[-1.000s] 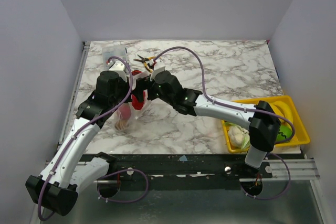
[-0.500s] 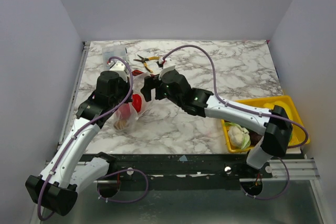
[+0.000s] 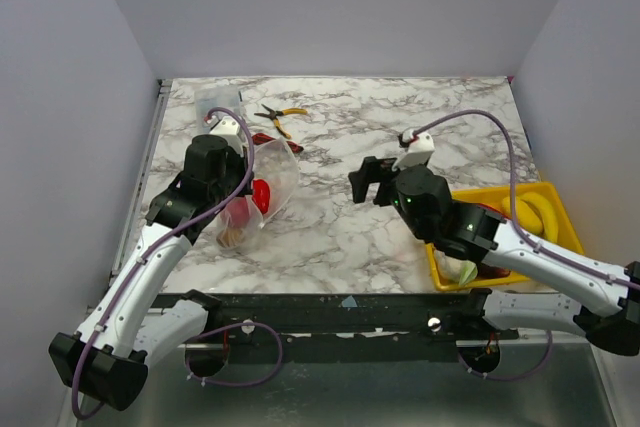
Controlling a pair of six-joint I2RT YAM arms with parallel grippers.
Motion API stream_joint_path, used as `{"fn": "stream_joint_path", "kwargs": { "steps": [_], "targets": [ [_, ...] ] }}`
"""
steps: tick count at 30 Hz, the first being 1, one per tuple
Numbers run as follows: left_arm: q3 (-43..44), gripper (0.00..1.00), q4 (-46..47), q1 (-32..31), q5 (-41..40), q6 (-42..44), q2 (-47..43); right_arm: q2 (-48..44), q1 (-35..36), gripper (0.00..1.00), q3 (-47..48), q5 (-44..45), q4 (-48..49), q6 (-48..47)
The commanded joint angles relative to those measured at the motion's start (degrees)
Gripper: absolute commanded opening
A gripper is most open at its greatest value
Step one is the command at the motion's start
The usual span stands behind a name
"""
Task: Place the food in the zip-top bag and seal the zipper
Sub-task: Place the fake fruit in the zipper food storage bag, then pick up the fake fruit from the bin.
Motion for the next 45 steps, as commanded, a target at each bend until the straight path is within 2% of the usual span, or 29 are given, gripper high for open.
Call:
{"fn": "stream_joint_path", "kwargs": {
  "steps": [1,4,6,11,14,22,32,40,43,45],
  "targets": [
    [0.33,0.00,0.11,0.34,1.06,-0.21,1.02,-6.76,-0.99,0.93,-5.78,13.06,-12.08,8.21],
    [0.46,0.00,0.18,0.34,1.91,-0.21,1.34,-9.34,-5.28,0.95,-8.62,14.33,-18.52,13.87],
    [0.15,0.00,0.41,0.34,1.51,-0.21,1.29,-9.62,-10.59,0.95,-9.51,12.59,-22.49,16.75],
    [0.43,0.00,0.03,0.34,1.56,-0.21,1.65,-7.27,-29.61,0.94,-11.81,0.43,-25.86,18.23],
    [0.13,0.00,0.27,0.34,1.16,-0.21,1.26,-4.07,-35.97,0.91,-12.69,-5.41,-25.74,17.90],
    [0.24,0.00,0.15,0.34,1.34,-0.21,1.00,3.65,-39.44,0.85,-13.97,-12.96,-23.41,19.01],
    [0.17,0.00,0.08,0.38,1.47,-0.21,0.88,5.80,-40.11,0.84,-17.50,-15.05,-22.65,21.94],
    [0.15,0.00,0.15,0.36,1.47,-0.21,0.98,9.02,-40.69,0.85,-18.72,-11.55,-21.35,22.42],
    [0.24,0.00,0.16,0.34,1.47,-0.21,1.24,8.25,-40.65,0.82,-18.67,-11.02,-21.11,22.14],
    [0.24,0.00,0.21,0.34,1.56,-0.21,1.39,7.01,-40.64,0.77,-18.47,-10.08,-21.37,21.78]
  ]
}}
